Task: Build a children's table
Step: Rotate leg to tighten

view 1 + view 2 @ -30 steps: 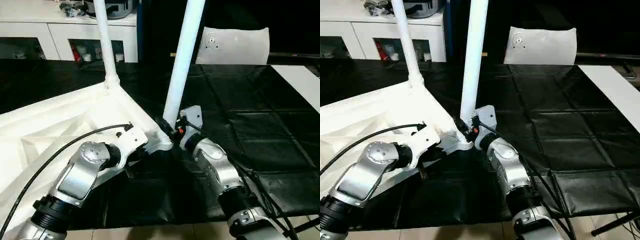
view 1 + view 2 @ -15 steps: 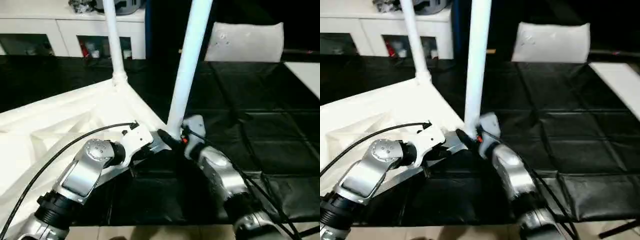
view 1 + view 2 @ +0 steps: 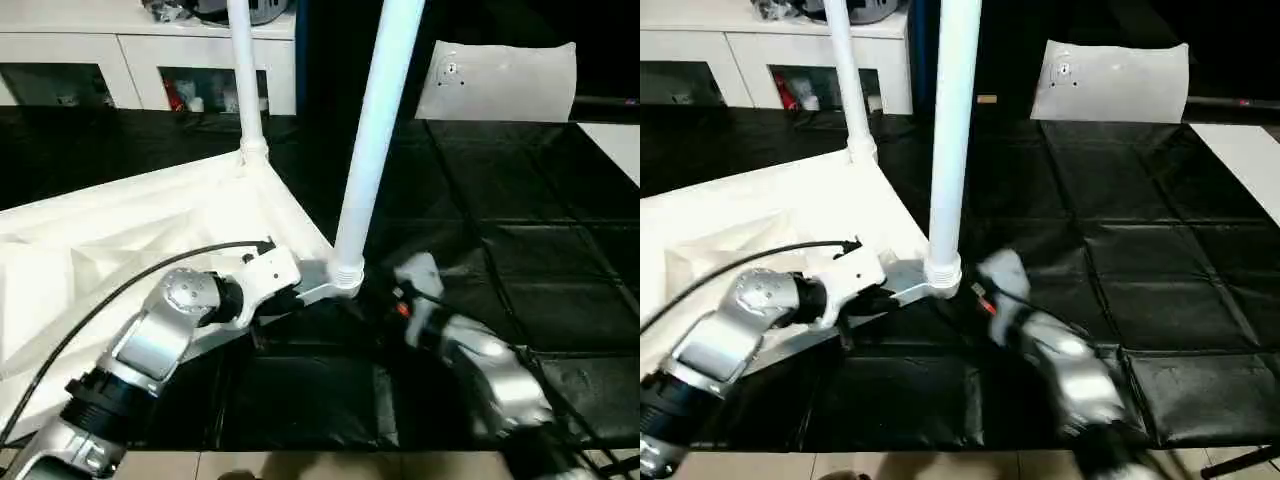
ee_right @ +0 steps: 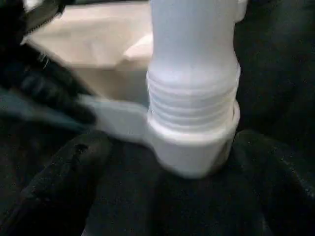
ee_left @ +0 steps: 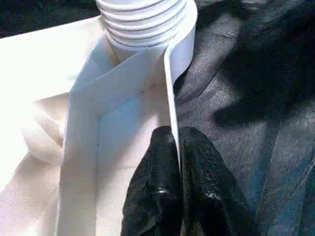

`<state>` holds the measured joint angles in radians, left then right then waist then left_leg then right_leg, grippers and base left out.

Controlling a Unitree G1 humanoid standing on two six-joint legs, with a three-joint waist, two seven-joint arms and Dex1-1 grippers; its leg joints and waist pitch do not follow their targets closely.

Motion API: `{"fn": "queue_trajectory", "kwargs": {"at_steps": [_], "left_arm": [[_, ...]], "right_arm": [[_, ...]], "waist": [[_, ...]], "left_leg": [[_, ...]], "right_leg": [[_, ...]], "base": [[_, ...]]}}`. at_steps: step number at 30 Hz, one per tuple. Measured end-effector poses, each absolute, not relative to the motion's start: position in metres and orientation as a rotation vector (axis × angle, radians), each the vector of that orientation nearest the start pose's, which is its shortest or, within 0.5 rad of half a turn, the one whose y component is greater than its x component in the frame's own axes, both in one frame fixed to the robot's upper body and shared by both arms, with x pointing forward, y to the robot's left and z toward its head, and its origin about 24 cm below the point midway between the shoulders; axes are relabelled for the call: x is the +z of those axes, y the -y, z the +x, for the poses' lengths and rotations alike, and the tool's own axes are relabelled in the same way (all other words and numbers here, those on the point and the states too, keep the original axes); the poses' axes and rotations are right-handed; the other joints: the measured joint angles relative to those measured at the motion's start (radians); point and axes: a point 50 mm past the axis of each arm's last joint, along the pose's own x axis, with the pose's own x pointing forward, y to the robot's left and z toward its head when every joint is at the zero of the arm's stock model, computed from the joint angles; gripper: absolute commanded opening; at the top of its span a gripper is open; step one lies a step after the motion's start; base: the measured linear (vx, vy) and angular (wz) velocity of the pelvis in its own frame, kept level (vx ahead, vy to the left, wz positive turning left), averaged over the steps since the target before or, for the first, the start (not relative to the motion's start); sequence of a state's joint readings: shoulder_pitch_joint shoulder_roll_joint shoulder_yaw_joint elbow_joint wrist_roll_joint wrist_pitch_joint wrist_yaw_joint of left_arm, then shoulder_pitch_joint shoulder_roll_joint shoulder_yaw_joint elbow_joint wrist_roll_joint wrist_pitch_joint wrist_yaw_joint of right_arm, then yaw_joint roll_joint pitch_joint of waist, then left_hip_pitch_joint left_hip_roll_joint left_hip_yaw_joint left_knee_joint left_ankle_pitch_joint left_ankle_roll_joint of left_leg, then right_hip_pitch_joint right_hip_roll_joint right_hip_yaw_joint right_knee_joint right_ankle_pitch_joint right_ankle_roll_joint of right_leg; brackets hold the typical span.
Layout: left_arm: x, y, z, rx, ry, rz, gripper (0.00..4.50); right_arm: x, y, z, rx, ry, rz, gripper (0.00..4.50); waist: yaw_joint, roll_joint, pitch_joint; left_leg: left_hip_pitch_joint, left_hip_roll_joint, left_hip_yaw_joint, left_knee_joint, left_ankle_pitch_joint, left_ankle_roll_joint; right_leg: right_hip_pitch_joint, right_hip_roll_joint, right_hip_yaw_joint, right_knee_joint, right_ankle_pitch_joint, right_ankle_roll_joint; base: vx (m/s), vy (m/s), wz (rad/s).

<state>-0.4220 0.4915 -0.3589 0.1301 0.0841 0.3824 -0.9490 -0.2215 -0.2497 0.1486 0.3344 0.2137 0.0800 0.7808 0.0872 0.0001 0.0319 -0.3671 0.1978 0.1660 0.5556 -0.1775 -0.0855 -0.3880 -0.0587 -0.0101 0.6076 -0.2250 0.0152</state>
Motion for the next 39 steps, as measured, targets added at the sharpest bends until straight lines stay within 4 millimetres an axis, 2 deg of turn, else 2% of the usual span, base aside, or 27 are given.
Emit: {"fn": "queue_trajectory", "kwargs": {"at_steps": [4, 11, 15, 21, 26, 33, 39], "left_arm": [[0.062, -0.149, 0.295, -1.186, -0.461, 0.642, 0.00], [0.064, -0.157, 0.296, -1.366, -0.463, 0.689, 0.00], [0.065, -0.158, 0.296, -1.454, -0.463, 0.710, 0.00], [0.066, -0.156, 0.297, -1.560, -0.457, 0.749, 0.00], [0.066, -0.152, 0.297, -1.626, -0.445, 0.779, 0.00], [0.066, -0.151, 0.298, -1.641, -0.435, 0.800, 0.00], [0.066, -0.152, 0.299, -1.647, -0.430, 0.805, 0.00]], "right_arm": [[0.032, 0.153, 0.271, 0.979, -0.247, -0.040, 4.48], [0.047, 0.163, 0.273, 1.130, -0.256, -0.087, 4.48], [0.055, 0.156, 0.277, 1.211, -0.250, -0.138, 4.48], [0.054, 0.149, 0.279, 1.316, -0.277, -0.169, 4.48], [0.056, 0.141, 0.279, 1.400, -0.285, -0.185, 4.02], [0.046, 0.136, 0.278, 1.434, -0.325, -0.171, 3.46], [0.045, 0.133, 0.280, 1.452, -0.331, -0.164, 2.96]], "waist": [[0.005, -0.001, 0.000], [0.020, -0.001, 0.001], [0.031, -0.002, 0.001], [0.046, -0.002, 0.001], [0.062, -0.003, 0.000], [0.062, -0.004, 0.000], [0.061, -0.005, 0.000]], "left_leg": [[0.000, 0.001, 0.000, 0.001, 0.000, 0.000], [-0.002, 0.002, 0.002, 0.007, 0.000, 0.001], [-0.002, 0.004, 0.003, 0.009, 0.000, 0.001], [-0.002, 0.005, 0.005, 0.013, 0.000, 0.001], [-0.002, 0.007, 0.005, 0.014, 0.000, 0.001], [-0.002, 0.007, 0.005, 0.016, 0.000, 0.001], [-0.002, 0.007, 0.005, 0.016, 0.000, 0.001]], "right_leg": [[0.001, 0.000, -0.002, 0.000, 0.000, 0.000], [0.002, -0.001, -0.002, 0.001, 0.000, 0.000], [0.002, -0.001, -0.004, 0.003, 0.000, 0.000], [0.003, -0.002, -0.004, 0.005, 0.000, -0.001], [0.003, -0.002, -0.005, 0.007, 0.000, -0.001], [0.003, -0.002, -0.005, 0.008, 0.000, -0.001], [0.004, -0.002, -0.005, 0.008, 0.000, -0.001]], "base": [[0.000, 0.000, 0.00], [0.000, 0.000, 0.00], [0.000, 0.000, 0.00], [0.000, 0.000, 0.00], [0.000, 0.000, 0.00], [0.000, 0.000, 0.00], [0.000, 0.000, 0.00]]}}
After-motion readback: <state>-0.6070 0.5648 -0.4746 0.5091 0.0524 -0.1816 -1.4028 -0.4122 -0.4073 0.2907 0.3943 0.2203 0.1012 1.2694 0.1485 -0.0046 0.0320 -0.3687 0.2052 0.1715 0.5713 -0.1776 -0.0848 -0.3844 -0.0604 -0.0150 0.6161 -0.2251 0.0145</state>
